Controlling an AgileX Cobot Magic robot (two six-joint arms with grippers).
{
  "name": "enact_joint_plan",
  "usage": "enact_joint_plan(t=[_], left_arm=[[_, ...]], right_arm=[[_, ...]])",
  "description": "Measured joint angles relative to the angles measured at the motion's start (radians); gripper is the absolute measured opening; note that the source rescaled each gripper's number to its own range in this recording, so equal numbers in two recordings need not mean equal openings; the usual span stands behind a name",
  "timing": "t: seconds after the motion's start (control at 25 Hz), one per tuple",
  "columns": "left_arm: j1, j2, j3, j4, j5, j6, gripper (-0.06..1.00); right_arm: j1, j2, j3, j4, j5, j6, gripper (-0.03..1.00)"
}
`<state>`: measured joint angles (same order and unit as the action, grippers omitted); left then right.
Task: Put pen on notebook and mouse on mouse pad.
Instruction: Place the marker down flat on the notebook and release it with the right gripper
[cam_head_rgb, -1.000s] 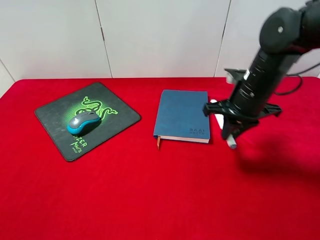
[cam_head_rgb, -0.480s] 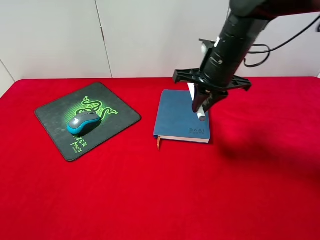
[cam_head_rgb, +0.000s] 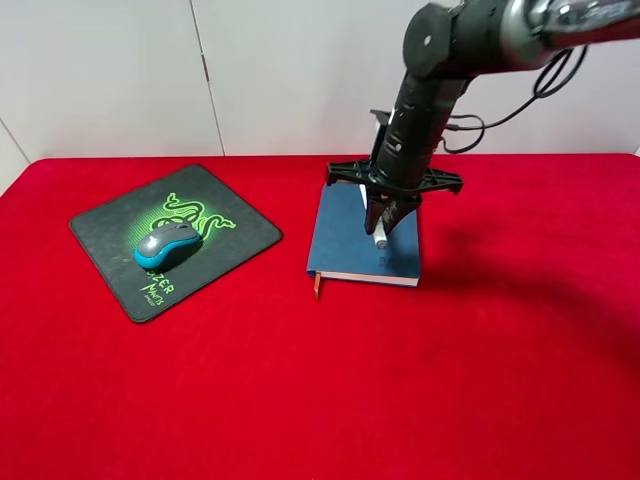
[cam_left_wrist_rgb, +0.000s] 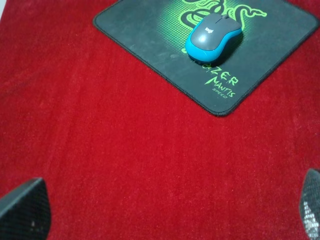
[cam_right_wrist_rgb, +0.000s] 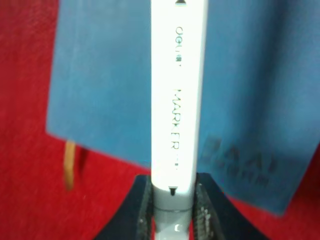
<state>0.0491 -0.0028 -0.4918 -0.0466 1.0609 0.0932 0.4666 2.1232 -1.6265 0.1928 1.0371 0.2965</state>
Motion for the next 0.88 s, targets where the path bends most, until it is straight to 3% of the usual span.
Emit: enact_joint_plan(t=[0.4,0.88], left_arm=[[0.000,0.000,0.000,0.000,0.000,0.000,1.00],[0.000,0.000,0.000,0.000,0.000,0.000,1.00]], right_arm=[[0.000,0.091,-0.072,-0.106,0.000,0.006,0.00],[0.000,0.094,-0.072,-0.099,0.000,0.001,0.00]])
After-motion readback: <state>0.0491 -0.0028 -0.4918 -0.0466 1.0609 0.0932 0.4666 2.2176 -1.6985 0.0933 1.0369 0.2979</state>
